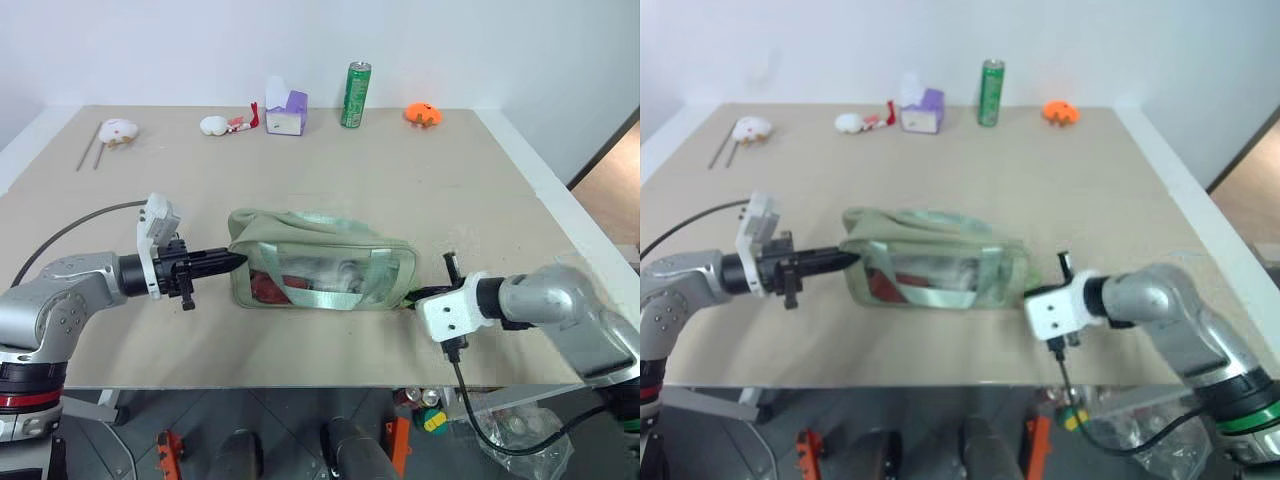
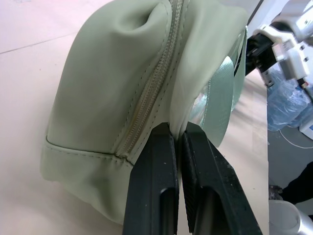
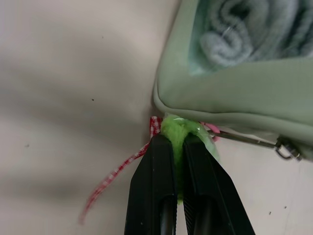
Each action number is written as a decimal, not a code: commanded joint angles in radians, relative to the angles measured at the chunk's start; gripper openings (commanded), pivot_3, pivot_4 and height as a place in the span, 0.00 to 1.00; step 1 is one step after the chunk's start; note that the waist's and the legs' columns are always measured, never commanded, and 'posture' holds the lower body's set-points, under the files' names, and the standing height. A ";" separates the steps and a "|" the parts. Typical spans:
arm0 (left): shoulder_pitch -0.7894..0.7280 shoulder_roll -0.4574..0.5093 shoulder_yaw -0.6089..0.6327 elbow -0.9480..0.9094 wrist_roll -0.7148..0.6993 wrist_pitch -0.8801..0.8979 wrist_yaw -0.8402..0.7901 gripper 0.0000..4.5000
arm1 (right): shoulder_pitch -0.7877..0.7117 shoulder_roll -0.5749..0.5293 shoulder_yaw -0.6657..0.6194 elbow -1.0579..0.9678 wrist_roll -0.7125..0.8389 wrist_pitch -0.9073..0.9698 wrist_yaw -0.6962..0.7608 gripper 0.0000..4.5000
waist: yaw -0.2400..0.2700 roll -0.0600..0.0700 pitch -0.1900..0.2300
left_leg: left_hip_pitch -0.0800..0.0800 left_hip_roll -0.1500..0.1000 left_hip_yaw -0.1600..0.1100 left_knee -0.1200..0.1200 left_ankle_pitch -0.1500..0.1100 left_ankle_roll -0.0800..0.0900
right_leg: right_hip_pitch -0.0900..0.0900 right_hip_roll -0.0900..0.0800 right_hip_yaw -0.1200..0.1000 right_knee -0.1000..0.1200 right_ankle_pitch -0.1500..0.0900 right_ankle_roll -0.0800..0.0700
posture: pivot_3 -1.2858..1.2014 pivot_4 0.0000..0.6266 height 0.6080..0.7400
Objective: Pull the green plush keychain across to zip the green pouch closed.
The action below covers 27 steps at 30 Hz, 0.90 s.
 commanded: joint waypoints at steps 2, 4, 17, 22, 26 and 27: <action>0.004 0.001 0.031 -0.011 -0.022 0.014 0.021 0.00 | -0.025 0.045 0.039 0.075 -0.012 -0.013 0.010 0.01 | -0.002 -0.002 -0.001 | 0.001 0.001 0.000 0.000 0.000 0.000 | 0.001 0.001 0.000 0.000 0.000 -0.002 | 0.52 0.24 1.00; 0.006 0.003 0.046 -0.006 -0.031 0.022 0.029 0.00 | -0.047 0.037 0.006 0.099 0.027 0.011 0.034 0.01 | -0.002 -0.002 -0.001 | 0.004 0.001 0.000 0.000 0.000 0.000 | 0.004 0.001 0.000 0.000 0.000 -0.003 | 0.52 0.24 1.00; -0.002 -0.003 0.104 0.005 -0.064 0.015 0.081 0.77 | -0.084 -0.021 -0.193 0.075 0.378 0.477 0.187 0.82 | 0.001 -0.001 0.002 | 0.007 0.000 -0.001 -0.002 0.000 0.000 | 0.008 0.001 0.000 0.000 -0.002 -0.003 | 0.52 0.24 1.00; 0.038 0.025 0.155 -0.006 -0.083 0.022 0.070 0.84 | -0.069 -0.023 -0.315 0.029 0.553 0.635 0.205 0.82 | 0.001 0.001 0.004 | 0.006 0.000 -0.002 -0.003 -0.001 0.000 | 0.008 0.000 0.000 0.000 -0.002 0.000 | 0.52 0.24 1.00; 0.138 0.069 0.315 0.039 -0.123 0.035 0.077 0.84 | -0.053 -0.013 -0.550 0.004 0.807 0.822 0.197 0.82 | -0.004 0.001 0.004 | 0.006 0.001 -0.001 -0.004 -0.003 0.002 | 0.005 0.001 0.000 0.000 -0.003 -0.001 | 0.52 0.24 1.00; 0.159 0.071 0.346 0.038 -0.141 0.045 0.085 0.84 | -0.048 -0.005 -0.590 0.005 0.850 0.855 0.187 0.82 | -0.003 0.001 0.004 | 0.006 0.002 -0.002 -0.004 -0.003 0.002 | 0.006 0.002 -0.001 0.000 -0.003 -0.001 | 0.52 0.24 1.00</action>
